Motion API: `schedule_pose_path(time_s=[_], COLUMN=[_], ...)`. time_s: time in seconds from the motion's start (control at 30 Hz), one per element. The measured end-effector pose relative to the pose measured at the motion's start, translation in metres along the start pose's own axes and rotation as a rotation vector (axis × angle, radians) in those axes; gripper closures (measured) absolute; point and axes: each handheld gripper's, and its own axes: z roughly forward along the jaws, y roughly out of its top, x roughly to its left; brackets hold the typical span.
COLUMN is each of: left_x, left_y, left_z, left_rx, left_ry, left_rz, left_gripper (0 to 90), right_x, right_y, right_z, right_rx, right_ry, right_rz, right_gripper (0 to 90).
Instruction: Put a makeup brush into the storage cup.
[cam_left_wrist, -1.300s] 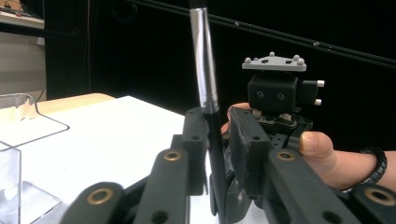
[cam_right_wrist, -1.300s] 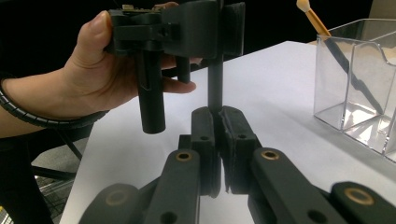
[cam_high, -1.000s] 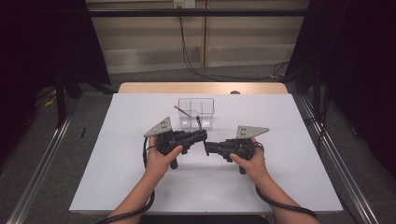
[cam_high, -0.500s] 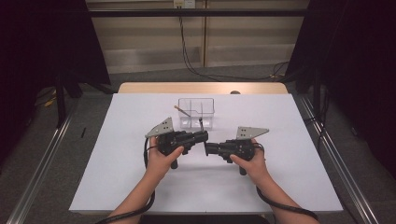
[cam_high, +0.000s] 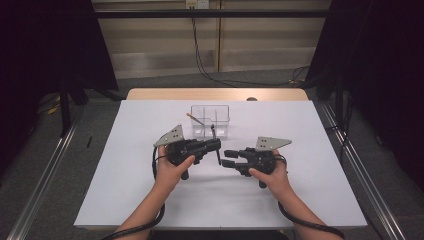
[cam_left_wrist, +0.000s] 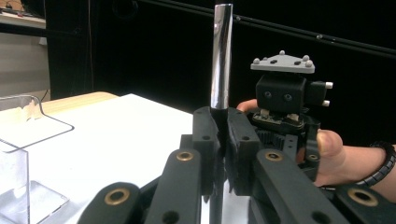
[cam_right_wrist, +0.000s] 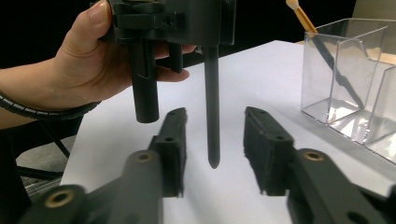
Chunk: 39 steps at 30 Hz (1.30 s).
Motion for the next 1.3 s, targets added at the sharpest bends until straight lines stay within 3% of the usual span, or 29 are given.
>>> schedule_pose_path(time_s=[0.53,0.73,1.3], left_x=[0.001,0.002,0.001], left_y=[0.002,0.003,0.003], left_z=[-0.003,-0.003,-0.004], left_rx=[0.000,-0.009,-0.002], left_ry=[0.010,0.015,0.015], left_rz=[0.018,0.013,0.021], left_gripper=[83.7,83.7,83.7], right_x=[-0.005,-0.006,-0.010], right_y=[0.001,0.001,-0.002], right_z=[-0.014,-0.020,-0.035], right_rx=[-0.001,0.007,0.027], right_ry=[-0.050,-0.064,-0.116], right_rz=[-0.012,-0.015,-0.026], right_gripper=[16.5,10.1,5.8])
